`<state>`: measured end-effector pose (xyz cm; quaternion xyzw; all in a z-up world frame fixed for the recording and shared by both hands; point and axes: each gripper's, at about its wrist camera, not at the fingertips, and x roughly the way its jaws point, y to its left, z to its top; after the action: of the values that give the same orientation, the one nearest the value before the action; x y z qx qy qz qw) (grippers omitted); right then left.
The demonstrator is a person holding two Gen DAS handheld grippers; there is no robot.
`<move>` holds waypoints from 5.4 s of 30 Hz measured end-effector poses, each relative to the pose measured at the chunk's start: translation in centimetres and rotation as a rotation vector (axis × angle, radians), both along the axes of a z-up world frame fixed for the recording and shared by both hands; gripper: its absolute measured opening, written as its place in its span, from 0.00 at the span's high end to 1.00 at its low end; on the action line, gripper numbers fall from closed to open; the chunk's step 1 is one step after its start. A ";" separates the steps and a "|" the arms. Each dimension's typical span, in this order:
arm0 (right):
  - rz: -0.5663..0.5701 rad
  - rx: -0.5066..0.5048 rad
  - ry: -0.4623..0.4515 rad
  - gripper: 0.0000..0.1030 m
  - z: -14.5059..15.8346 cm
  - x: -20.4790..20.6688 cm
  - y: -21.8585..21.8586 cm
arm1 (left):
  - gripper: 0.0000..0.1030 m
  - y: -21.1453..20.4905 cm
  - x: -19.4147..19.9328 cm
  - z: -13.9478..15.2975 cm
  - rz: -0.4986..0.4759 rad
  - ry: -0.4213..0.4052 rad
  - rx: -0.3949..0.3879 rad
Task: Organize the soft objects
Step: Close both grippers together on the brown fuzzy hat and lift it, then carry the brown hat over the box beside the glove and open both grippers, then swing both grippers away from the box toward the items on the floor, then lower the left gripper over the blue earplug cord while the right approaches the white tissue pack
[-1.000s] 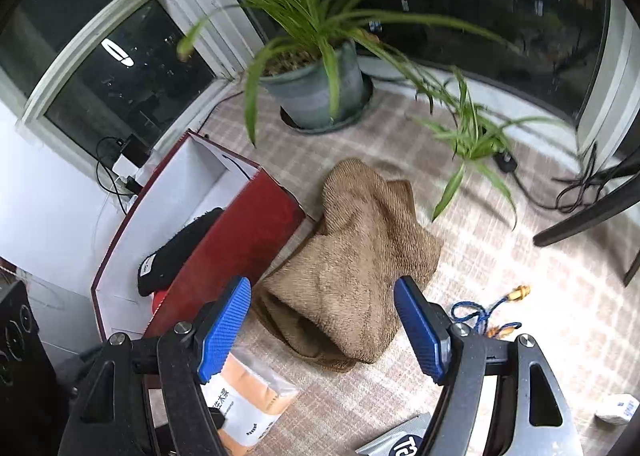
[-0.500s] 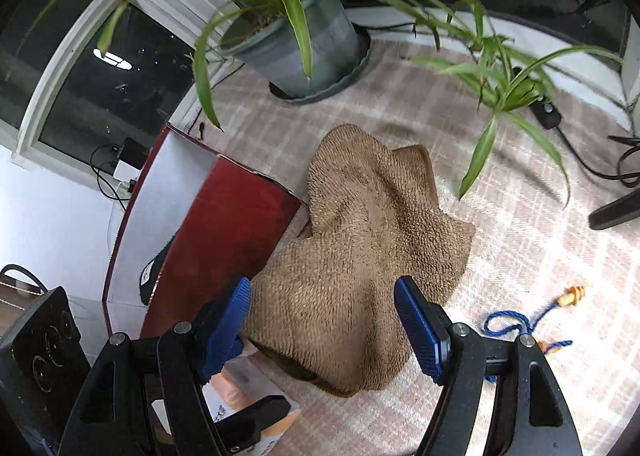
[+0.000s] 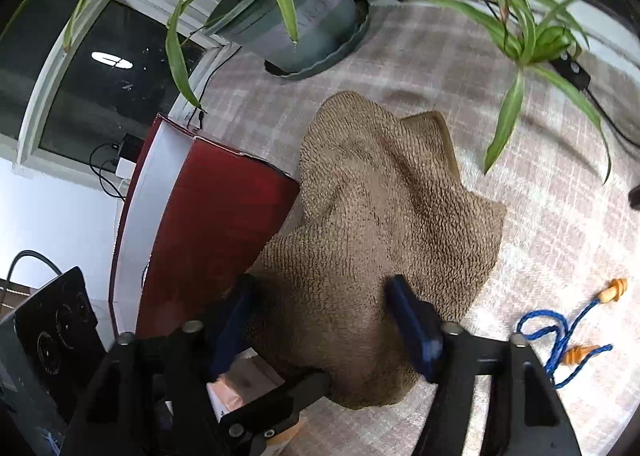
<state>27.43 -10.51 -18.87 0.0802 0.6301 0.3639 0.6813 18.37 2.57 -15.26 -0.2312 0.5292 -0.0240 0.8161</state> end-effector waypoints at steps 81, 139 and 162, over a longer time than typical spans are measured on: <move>0.292 0.084 -0.114 0.64 10.5 -17.6 20.1 | 0.47 17.3 -19.1 8.5 0.236 -0.126 0.055; -0.624 -0.250 -0.428 0.39 14.4 -19.3 -35.5 | 0.43 -9.9 -9.9 9.6 -0.277 -0.203 0.176; -0.105 -0.388 -0.518 0.46 8.8 -11.1 -37.4 | 0.43 -15.3 -1.9 4.0 -0.329 -0.060 0.248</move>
<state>16.36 -47.90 -10.03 -0.1139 0.4883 0.2096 0.8394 16.45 -12.72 -11.28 -0.0387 0.5340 -0.0984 0.8389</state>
